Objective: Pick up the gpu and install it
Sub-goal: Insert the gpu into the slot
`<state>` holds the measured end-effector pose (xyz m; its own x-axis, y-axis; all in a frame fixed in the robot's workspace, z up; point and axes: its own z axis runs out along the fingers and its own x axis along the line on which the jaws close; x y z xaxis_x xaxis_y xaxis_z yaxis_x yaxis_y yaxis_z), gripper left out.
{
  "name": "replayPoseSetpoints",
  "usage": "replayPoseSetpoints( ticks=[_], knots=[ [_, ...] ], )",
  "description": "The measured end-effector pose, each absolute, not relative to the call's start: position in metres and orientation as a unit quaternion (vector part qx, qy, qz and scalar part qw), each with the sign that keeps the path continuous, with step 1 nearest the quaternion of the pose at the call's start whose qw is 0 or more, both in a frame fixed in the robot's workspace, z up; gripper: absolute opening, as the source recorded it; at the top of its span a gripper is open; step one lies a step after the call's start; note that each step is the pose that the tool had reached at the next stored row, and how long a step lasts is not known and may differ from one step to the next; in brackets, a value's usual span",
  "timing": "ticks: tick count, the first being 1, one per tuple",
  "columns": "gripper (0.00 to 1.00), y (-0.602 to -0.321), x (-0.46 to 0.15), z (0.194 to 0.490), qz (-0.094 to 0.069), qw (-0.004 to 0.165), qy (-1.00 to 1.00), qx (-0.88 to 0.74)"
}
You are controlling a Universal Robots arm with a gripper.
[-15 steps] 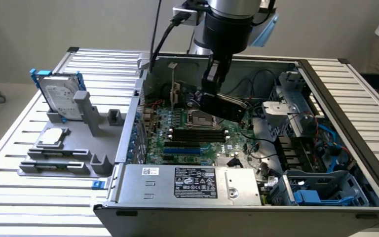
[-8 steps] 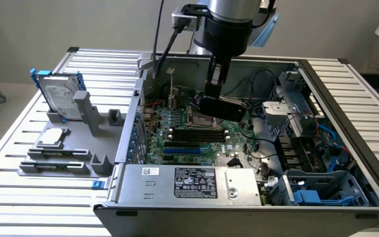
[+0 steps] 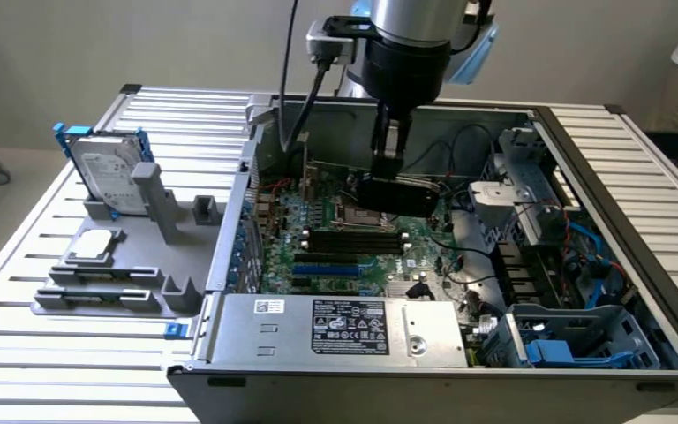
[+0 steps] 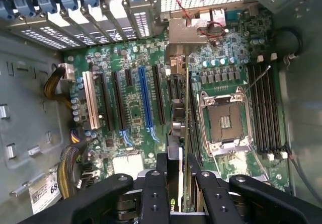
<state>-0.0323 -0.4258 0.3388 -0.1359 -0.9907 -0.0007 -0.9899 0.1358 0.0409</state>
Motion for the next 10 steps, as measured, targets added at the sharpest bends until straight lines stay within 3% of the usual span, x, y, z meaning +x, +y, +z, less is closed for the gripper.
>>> replayPoseSetpoints(
  ticks=[10],
  knots=[
    [0.26, -0.4285, -0.0413, 0.3313, -0.013, 0.011, -0.734, 0.679]
  ],
)
